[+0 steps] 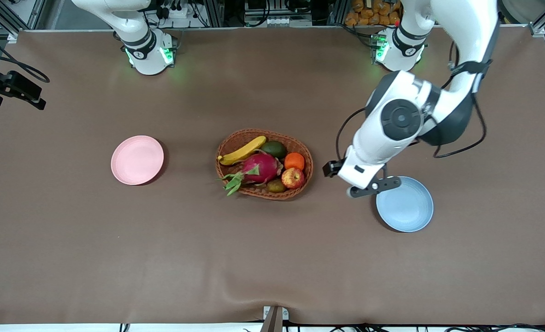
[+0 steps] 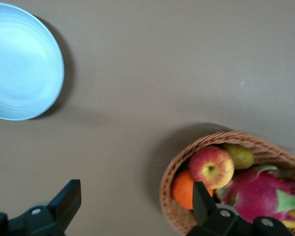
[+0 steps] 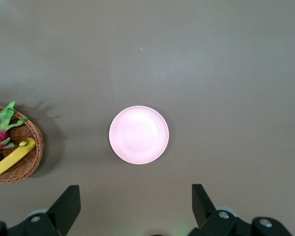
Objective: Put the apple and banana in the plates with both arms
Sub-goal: 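Move the left gripper over the basket toward the red apple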
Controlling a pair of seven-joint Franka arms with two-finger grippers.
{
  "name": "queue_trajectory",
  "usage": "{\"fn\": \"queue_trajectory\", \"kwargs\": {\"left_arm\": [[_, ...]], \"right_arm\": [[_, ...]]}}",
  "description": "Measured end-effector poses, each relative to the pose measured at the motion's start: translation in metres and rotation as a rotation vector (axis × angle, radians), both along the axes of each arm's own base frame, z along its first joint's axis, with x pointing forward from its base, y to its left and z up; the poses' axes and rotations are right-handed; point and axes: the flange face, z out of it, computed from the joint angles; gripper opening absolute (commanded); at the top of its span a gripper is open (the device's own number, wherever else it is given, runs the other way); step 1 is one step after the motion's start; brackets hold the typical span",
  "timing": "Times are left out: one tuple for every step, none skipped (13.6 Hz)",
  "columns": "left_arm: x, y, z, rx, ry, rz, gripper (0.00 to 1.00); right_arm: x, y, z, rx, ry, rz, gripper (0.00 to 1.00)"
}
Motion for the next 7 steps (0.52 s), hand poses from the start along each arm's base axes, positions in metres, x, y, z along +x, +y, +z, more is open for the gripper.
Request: {"fn": "queue_trajectory", "kwargs": {"left_arm": [[0.0, -0.009, -0.01, -0.007, -0.002, 0.028, 1.0], [-0.002, -0.021, -0.022, -0.013, -0.002, 0.055, 1.0], [-0.006, -0.034, -0.034, -0.02, -0.002, 0.083, 1.0], [-0.009, -0.047, -0.046, -0.027, -0.001, 0.115, 1.0], [-0.012, -0.057, -0.056, -0.034, 0.0, 0.146, 1.0], [-0.015, -0.064, -0.064, -0.038, 0.001, 0.175, 1.0], [-0.017, -0.07, -0.07, -0.042, 0.003, 0.206, 1.0]], "right_arm": [[0.0, 0.0, 0.0, 0.0, 0.0, 0.0, 1.0], [0.0, 0.0, 0.0, 0.0, 0.0, 0.0, 1.0], [0.0, 0.0, 0.0, 0.0, 0.0, 0.0, 1.0], [0.0, 0.0, 0.0, 0.0, 0.0, 0.0, 1.0], [0.0, 0.0, 0.0, 0.0, 0.0, 0.0, 1.0], [0.0, 0.0, 0.0, 0.0, 0.0, 0.0, 1.0], [0.0, 0.0, 0.0, 0.0, 0.0, -0.001, 1.0]]}}
